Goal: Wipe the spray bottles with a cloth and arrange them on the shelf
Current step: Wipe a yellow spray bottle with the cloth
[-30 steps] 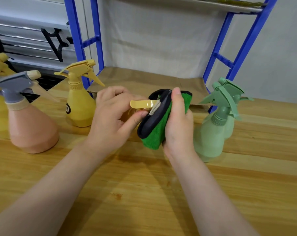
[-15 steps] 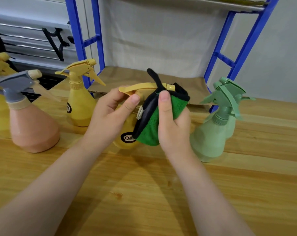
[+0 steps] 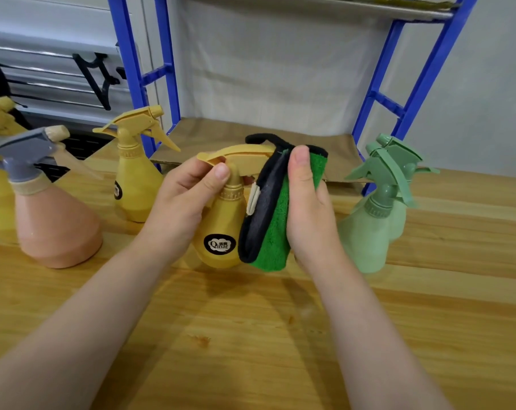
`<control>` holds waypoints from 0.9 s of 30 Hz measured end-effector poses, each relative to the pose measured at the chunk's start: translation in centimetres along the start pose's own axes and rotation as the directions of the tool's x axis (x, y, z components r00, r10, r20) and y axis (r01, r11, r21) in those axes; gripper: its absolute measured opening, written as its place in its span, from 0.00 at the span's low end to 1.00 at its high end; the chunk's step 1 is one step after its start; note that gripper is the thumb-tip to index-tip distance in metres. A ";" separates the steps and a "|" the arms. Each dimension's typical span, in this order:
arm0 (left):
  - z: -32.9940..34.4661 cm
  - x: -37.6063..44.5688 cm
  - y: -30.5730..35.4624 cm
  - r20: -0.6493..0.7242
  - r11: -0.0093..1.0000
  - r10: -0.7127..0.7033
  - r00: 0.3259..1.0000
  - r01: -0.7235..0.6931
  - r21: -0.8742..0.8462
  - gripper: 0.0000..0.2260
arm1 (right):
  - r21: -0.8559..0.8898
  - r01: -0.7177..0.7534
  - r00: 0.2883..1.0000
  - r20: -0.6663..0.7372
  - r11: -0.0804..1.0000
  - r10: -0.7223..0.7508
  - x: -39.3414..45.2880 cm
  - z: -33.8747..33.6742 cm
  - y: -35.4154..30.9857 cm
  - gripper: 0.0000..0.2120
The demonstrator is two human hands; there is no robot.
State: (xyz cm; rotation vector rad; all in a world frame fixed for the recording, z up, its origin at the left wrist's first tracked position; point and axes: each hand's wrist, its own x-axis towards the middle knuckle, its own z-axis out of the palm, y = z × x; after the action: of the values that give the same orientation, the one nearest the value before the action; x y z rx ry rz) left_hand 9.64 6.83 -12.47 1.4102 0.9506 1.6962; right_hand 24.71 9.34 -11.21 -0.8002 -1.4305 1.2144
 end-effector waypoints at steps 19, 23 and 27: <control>-0.5 0.0 0.2 0.085 0.998 0.030 0.996 -0.034 0.056 0.06 | 0.408 -0.564 0.825 0.322 0.718 0.465 0.7 -0.4 -0.2 0.19; -0.5 0.0 -0.1 0.023 0.998 0.012 1.000 -0.014 0.060 0.06 | 0.474 -0.413 0.883 0.001 0.778 0.469 0.9 0.1 -0.3 0.16; -0.4 0.0 -0.1 -0.018 1.000 -0.010 1.000 0.010 0.014 0.07 | 0.365 -0.382 0.908 -0.022 0.849 0.418 1.0 -0.2 0.0 0.21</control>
State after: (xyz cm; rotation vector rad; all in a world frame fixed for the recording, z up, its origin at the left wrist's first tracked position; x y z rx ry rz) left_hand 9.27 6.89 -12.61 1.3995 0.9791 1.7004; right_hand 24.64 10.31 -10.96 -0.9171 -0.9418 1.6694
